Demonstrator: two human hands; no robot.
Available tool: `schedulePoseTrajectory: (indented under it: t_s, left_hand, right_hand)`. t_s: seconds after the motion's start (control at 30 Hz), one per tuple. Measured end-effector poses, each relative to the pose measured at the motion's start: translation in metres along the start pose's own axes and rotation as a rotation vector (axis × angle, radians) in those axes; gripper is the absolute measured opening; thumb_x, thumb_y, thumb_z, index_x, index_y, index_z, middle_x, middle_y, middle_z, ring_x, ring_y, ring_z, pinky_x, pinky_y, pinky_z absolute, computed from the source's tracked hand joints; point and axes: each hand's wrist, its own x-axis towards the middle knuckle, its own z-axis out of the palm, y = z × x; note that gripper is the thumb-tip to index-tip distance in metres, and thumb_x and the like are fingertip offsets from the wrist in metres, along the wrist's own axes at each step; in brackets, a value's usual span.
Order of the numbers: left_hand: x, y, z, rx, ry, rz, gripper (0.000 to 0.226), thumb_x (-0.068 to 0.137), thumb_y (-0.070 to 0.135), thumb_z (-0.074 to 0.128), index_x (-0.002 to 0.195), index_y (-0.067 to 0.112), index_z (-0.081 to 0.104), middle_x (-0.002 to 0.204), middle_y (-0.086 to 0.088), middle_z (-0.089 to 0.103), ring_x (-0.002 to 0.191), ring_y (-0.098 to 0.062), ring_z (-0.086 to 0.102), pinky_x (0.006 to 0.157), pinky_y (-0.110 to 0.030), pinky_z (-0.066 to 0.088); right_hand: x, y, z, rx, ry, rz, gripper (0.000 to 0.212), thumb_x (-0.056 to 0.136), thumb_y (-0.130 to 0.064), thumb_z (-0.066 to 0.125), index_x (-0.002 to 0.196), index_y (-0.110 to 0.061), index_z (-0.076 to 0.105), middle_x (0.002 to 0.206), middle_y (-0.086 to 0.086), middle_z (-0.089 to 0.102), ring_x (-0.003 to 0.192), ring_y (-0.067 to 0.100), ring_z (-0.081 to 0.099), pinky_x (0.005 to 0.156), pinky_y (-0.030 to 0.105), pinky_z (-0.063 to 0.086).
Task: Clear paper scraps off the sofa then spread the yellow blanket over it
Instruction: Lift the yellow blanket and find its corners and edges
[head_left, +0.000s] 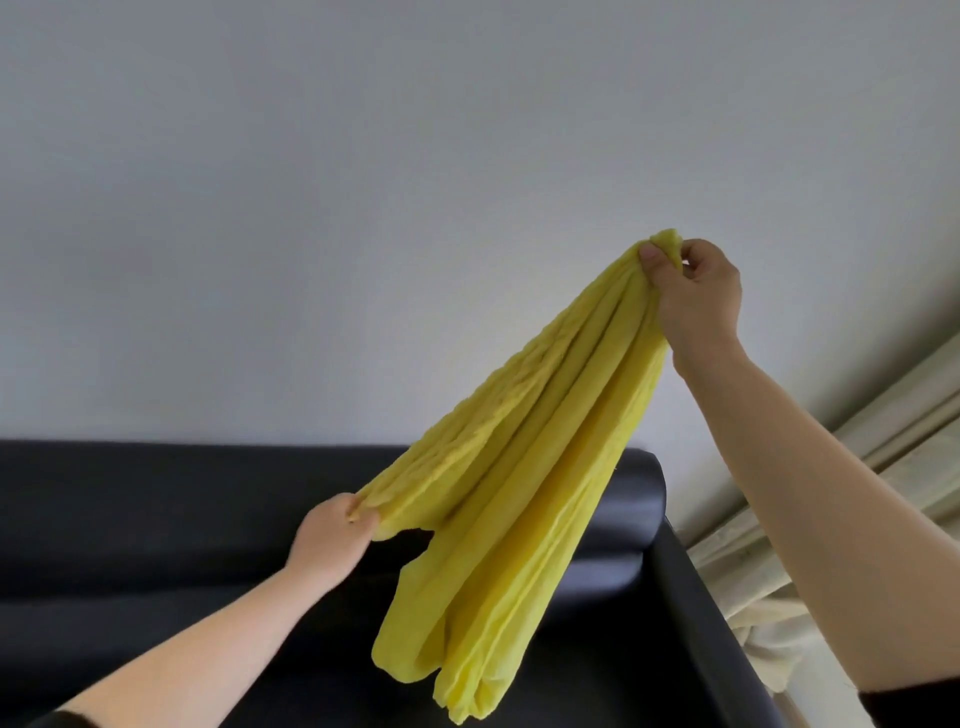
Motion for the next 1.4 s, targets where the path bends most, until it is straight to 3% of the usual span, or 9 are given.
schedulePoseTrajectory:
  t_s: [0.1, 0.27, 0.4, 0.5, 0.57, 0.63, 0.9, 1.3, 1.4]
  left_hand:
    - [0.014, -0.009, -0.033, 0.095, 0.098, -0.047, 0.028, 0.089, 0.019, 0.046, 0.063, 0.007, 0.043, 0.06, -0.005, 0.041, 0.054, -0.018, 0.04, 0.052, -0.031, 0.028]
    - [0.025, -0.016, -0.056, 0.559, -0.019, -0.101, 0.031, 0.068, 0.034, 0.068, 0.087, 0.017, 0.05, 0.085, 0.003, 0.051, 0.071, -0.015, 0.055, 0.055, -0.027, 0.041]
    - [0.03, -0.016, -0.059, 0.405, 0.068, -0.194, 0.003, 0.074, 0.007, 0.056, 0.073, 0.01, 0.055, 0.071, -0.005, 0.059, 0.068, -0.023, 0.061, 0.051, -0.027, 0.043]
    - [0.031, -0.02, -0.062, 0.23, 0.059, -0.314, 0.016, 0.086, 0.007, 0.054, 0.071, 0.005, 0.058, 0.069, -0.008, 0.059, 0.079, -0.03, 0.067, 0.067, -0.035, 0.056]
    - [0.031, -0.021, -0.064, 0.269, 0.055, -0.326, 0.022, 0.09, 0.019, 0.053, 0.075, 0.005, 0.061, 0.066, -0.003, 0.059, 0.073, -0.022, 0.065, 0.063, -0.028, 0.048]
    - [0.028, -0.02, -0.063, 0.251, 0.08, -0.272, 0.037, 0.091, 0.028, 0.05, 0.062, 0.006, 0.057, 0.058, -0.004, 0.059, 0.055, -0.018, 0.057, 0.055, -0.026, 0.042]
    - [0.021, -0.031, -0.065, 0.447, -0.132, 0.074, 0.026, 0.073, 0.027, 0.066, 0.059, 0.016, 0.047, 0.073, 0.0, 0.052, 0.061, -0.012, 0.049, 0.054, -0.024, 0.036]
    - [0.077, 0.014, -0.183, 0.911, 0.061, 0.083, 0.001, 0.079, 0.013, 0.056, 0.079, 0.015, 0.056, 0.09, -0.003, 0.057, 0.082, -0.017, 0.052, 0.062, -0.026, 0.036]
    - [0.082, 0.029, -0.193, 0.96, 0.074, 0.126, 0.005, 0.081, 0.012, 0.056, 0.079, 0.017, 0.056, 0.091, -0.002, 0.056, 0.083, -0.018, 0.051, 0.065, -0.025, 0.038]
  right_hand:
    - [-0.005, 0.019, -0.005, -0.018, -0.026, 0.043, 0.018, 0.086, -0.033, 0.067, 0.079, -0.018, 0.059, 0.067, -0.007, 0.051, 0.061, 0.009, 0.046, 0.059, 0.025, 0.039]
    - [-0.022, 0.033, 0.01, -0.016, -0.087, 0.069, 0.024, 0.086, -0.033, 0.068, 0.087, -0.011, 0.06, 0.064, -0.005, 0.049, 0.058, 0.011, 0.043, 0.056, 0.024, 0.035]
    - [-0.029, 0.032, 0.013, 0.007, -0.104, 0.052, 0.025, 0.087, -0.034, 0.067, 0.088, -0.009, 0.061, 0.065, -0.003, 0.05, 0.058, 0.011, 0.041, 0.055, 0.025, 0.034]
    - [-0.034, 0.025, 0.011, 0.031, -0.135, 0.012, 0.028, 0.086, -0.035, 0.067, 0.089, -0.008, 0.061, 0.069, 0.004, 0.053, 0.061, 0.013, 0.043, 0.056, 0.027, 0.035]
    - [-0.035, 0.02, 0.008, 0.046, -0.147, -0.012, 0.028, 0.086, -0.034, 0.068, 0.09, -0.007, 0.061, 0.069, 0.006, 0.054, 0.062, 0.014, 0.044, 0.057, 0.027, 0.035]
    - [-0.034, 0.017, 0.007, 0.049, -0.157, -0.032, 0.027, 0.086, -0.033, 0.068, 0.088, -0.008, 0.061, 0.066, 0.004, 0.053, 0.061, 0.013, 0.043, 0.056, 0.026, 0.035]
    - [-0.022, 0.024, 0.0, 0.057, -0.126, -0.019, 0.019, 0.086, -0.031, 0.069, 0.086, -0.014, 0.061, 0.064, -0.003, 0.054, 0.06, 0.011, 0.046, 0.057, 0.026, 0.037]
    - [-0.033, 0.094, -0.021, 0.007, -0.567, 0.13, 0.023, 0.076, 0.0, 0.077, 0.095, -0.01, 0.071, 0.076, -0.008, 0.072, 0.072, -0.002, 0.066, 0.07, 0.008, 0.048]
    - [-0.037, 0.114, -0.026, -0.106, -0.646, 0.156, 0.023, 0.072, 0.002, 0.078, 0.086, -0.016, 0.072, 0.073, -0.009, 0.072, 0.073, 0.005, 0.065, 0.072, 0.016, 0.05]
